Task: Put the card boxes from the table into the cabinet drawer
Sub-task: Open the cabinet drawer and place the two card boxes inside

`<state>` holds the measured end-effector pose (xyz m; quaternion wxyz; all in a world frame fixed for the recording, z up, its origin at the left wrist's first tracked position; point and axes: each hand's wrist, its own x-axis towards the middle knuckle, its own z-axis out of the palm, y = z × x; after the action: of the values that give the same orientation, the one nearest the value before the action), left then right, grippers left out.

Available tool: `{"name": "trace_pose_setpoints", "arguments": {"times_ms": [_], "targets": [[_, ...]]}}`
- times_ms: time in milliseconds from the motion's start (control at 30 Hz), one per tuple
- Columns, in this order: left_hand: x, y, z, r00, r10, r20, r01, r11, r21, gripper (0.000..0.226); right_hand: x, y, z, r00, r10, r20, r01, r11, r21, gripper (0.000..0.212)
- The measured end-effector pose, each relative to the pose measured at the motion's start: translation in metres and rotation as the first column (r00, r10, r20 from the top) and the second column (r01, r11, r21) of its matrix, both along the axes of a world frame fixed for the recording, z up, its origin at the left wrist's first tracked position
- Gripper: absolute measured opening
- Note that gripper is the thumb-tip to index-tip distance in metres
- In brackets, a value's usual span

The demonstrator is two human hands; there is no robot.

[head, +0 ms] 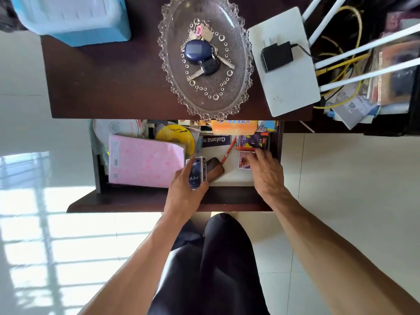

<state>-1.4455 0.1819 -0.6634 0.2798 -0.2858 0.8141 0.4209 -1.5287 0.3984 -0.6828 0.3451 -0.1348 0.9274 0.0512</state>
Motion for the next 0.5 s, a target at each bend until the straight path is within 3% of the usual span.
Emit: {"name": "trace_pose_setpoints", "arguments": {"times_ms": [200,500], "targets": [[0.004,0.005,-0.004,0.999,-0.004,0.037,0.003,1.0,0.031,0.075,0.002,0.001,-0.01,0.997,-0.073,-0.033,0.074,0.996,0.041,0.045],[0.003,0.001,0.001,0.999,-0.016,0.043,0.016,1.0,0.011,0.069,0.012,-0.008,-0.001,0.977,-0.212,-0.022,0.212,0.977,0.008,0.04]]}}
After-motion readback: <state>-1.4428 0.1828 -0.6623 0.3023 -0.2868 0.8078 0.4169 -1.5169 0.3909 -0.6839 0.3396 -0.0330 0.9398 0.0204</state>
